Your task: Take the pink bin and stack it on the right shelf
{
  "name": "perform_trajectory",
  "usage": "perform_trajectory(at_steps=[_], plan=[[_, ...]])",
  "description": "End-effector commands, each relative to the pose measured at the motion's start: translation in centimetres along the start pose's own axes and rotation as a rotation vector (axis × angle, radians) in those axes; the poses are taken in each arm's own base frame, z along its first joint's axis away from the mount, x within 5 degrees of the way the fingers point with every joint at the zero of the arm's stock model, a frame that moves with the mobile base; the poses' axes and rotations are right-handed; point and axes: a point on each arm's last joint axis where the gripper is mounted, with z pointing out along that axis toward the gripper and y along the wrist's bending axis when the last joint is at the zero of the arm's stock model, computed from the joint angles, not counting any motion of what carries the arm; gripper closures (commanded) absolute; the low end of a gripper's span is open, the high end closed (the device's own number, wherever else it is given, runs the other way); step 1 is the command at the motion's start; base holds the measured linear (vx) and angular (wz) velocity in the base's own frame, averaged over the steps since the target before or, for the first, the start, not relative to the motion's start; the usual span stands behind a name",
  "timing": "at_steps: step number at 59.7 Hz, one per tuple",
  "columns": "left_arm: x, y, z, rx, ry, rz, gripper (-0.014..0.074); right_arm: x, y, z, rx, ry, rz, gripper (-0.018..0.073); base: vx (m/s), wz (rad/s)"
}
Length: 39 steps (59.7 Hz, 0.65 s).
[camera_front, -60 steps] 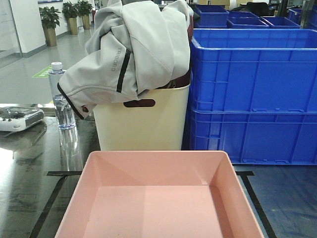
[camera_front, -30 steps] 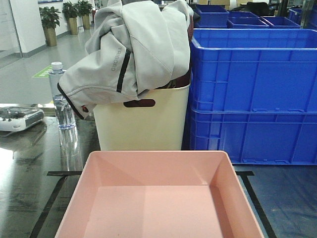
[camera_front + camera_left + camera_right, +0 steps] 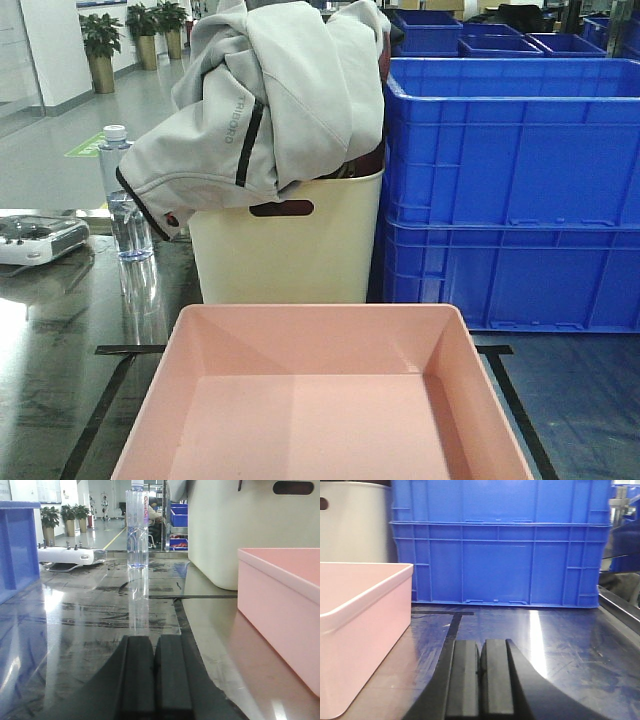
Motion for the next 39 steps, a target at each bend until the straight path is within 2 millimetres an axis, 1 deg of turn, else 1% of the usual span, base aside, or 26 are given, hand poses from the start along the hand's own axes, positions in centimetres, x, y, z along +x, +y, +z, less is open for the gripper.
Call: perform_trajectory(at_steps=[1,39], plan=[[-0.35,-0.15,-0.13,0.022,-0.089,-0.003,0.0602,-0.62,0.00,-0.12,0.003,-0.088,-0.018,0.0568,0.00,0.00],[-0.36,-0.15,-0.13,0.022,-0.089,-0.003,0.0602,-0.64,-0.01,-0.11,0.004,-0.089,-0.019,0.0568,0.00,0.00]])
